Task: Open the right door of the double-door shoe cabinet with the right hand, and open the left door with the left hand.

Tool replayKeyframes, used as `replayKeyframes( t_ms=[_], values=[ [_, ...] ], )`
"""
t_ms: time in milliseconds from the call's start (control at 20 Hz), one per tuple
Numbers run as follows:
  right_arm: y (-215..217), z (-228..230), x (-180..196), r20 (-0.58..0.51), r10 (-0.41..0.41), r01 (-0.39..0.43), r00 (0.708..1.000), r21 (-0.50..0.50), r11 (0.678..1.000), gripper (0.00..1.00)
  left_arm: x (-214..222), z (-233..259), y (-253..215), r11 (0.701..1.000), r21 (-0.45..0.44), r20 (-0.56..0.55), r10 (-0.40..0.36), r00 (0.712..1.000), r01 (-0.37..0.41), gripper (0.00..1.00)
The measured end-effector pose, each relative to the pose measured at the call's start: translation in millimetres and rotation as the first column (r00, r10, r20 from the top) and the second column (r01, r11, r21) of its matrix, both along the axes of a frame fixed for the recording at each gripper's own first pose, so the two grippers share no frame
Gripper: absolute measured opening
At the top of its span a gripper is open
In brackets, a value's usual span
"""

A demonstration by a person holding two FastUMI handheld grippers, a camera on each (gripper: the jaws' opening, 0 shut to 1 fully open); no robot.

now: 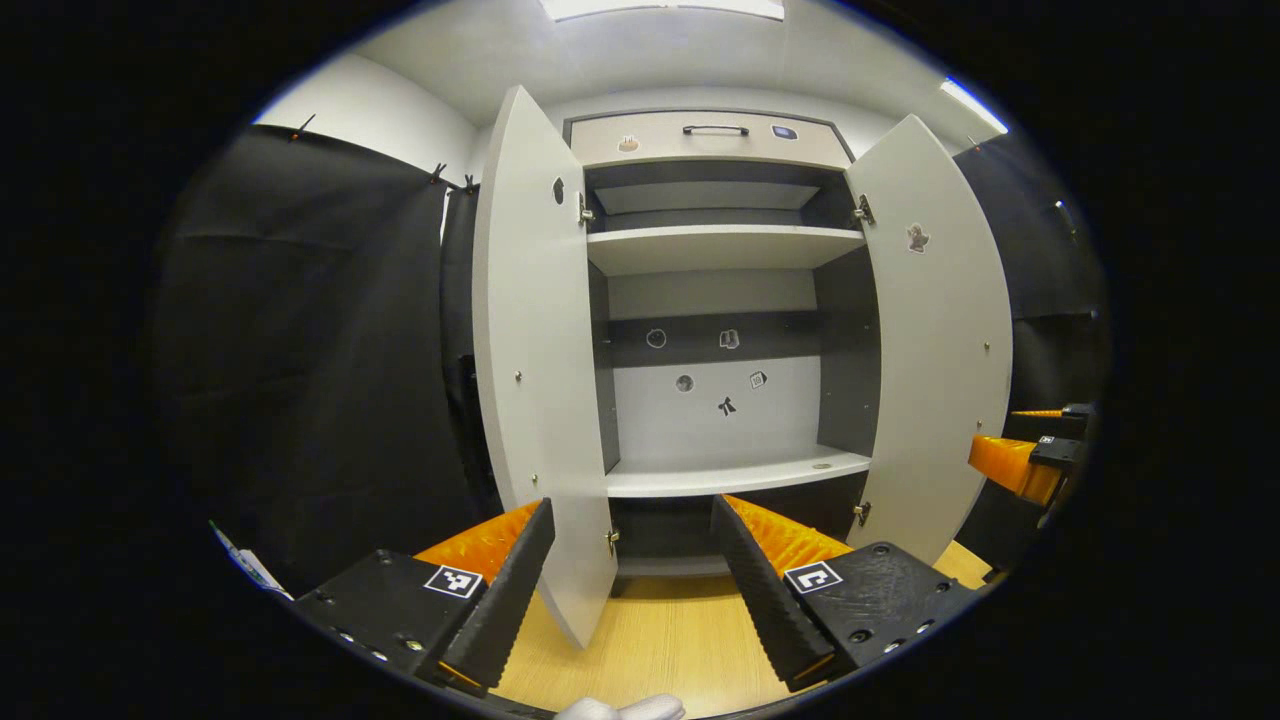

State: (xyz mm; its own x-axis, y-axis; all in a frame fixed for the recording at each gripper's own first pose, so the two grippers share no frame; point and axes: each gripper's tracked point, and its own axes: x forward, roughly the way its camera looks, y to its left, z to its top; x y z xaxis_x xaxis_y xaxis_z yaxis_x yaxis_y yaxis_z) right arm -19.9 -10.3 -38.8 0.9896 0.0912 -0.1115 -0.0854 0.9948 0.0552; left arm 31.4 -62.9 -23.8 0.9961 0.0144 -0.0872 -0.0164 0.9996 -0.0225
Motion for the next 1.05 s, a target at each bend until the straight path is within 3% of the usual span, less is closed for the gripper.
replayKeyframes(
  t_ms=[1050],
  values=[
    [36.6,21.4,1.7,0.036,-0.022,0.022,0.999,-0.011,1.0,1.0,14.4,4.6,19.3,0.997,-0.015,0.005,-0.071,0.997,0.071,0.94]
  ],
)
